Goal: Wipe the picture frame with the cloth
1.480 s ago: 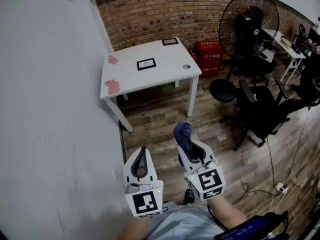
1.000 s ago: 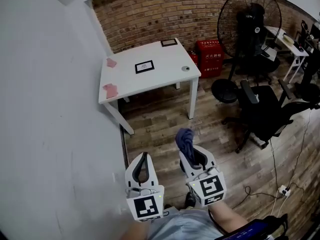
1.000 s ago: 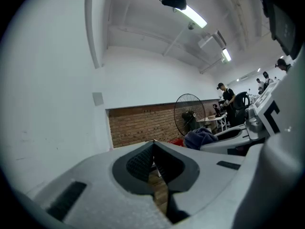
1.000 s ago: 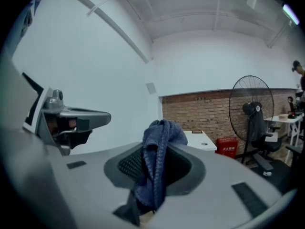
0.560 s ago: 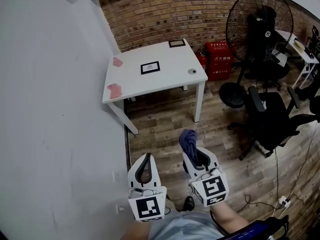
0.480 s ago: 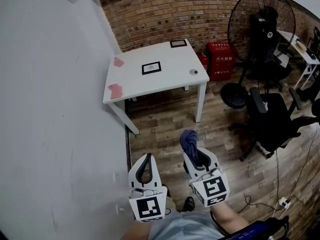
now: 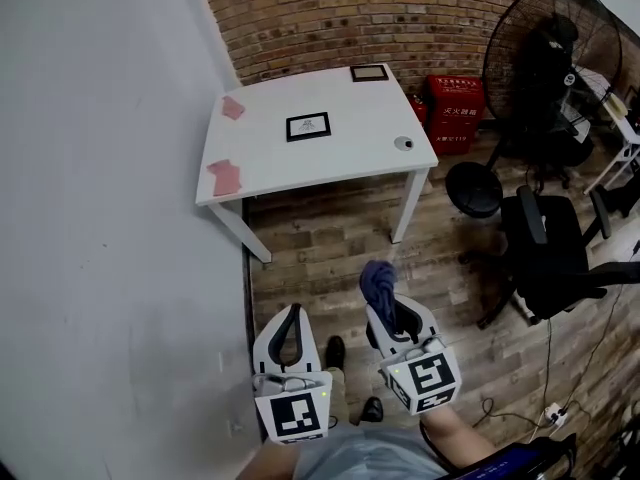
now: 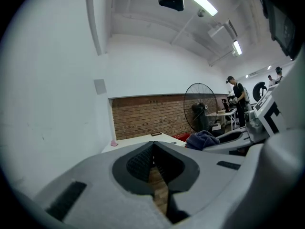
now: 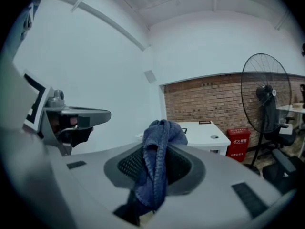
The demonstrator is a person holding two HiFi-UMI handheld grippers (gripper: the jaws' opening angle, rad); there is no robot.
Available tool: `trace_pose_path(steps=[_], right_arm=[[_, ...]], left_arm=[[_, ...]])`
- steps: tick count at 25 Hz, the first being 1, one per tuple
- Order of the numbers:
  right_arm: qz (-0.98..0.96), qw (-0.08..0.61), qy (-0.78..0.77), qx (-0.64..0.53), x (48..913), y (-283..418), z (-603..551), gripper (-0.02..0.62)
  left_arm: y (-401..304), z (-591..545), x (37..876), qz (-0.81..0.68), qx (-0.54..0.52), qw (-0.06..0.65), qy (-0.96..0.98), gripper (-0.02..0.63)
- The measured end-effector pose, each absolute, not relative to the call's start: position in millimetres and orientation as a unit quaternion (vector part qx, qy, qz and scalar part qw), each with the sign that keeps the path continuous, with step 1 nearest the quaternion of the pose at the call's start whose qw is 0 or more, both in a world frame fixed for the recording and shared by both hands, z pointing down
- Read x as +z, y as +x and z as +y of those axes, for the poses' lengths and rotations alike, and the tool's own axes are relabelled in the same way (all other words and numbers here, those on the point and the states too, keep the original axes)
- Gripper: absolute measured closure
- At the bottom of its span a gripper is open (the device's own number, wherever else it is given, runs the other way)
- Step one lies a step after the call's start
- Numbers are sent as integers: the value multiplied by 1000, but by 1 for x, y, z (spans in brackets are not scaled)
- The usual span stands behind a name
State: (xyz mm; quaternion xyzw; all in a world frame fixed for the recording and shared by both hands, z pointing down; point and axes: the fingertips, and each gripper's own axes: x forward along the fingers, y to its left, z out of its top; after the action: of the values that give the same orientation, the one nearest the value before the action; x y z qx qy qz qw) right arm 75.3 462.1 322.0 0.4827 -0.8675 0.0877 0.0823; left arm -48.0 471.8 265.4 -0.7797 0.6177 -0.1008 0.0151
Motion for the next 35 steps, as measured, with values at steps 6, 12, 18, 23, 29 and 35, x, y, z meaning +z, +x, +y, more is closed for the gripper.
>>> trace_pose_path(steps=[6, 12, 18, 23, 29, 35], right_arm=[[-862, 92, 490, 89, 326, 45, 378, 485], [-861, 83, 495, 78, 312, 19, 302, 486], [-855, 74, 509, 63, 296, 7, 248, 486], [-845, 66, 528, 59, 286, 9, 223, 486], [-837, 71, 539, 67, 295, 20, 205, 486], [-836, 75, 538, 78, 310, 32, 171, 486]], left_arm=[[-80, 385, 268, 612, -100, 20, -784, 598], [-109, 311, 255, 612, -90, 34, -785, 598], [-124, 260, 247, 602, -80, 38, -793, 598], [-125, 229, 243, 586, -80, 41, -805, 598], [-110, 206, 263, 563, -94, 42, -820, 597], [-94, 169, 282, 555, -107, 34, -824, 598]])
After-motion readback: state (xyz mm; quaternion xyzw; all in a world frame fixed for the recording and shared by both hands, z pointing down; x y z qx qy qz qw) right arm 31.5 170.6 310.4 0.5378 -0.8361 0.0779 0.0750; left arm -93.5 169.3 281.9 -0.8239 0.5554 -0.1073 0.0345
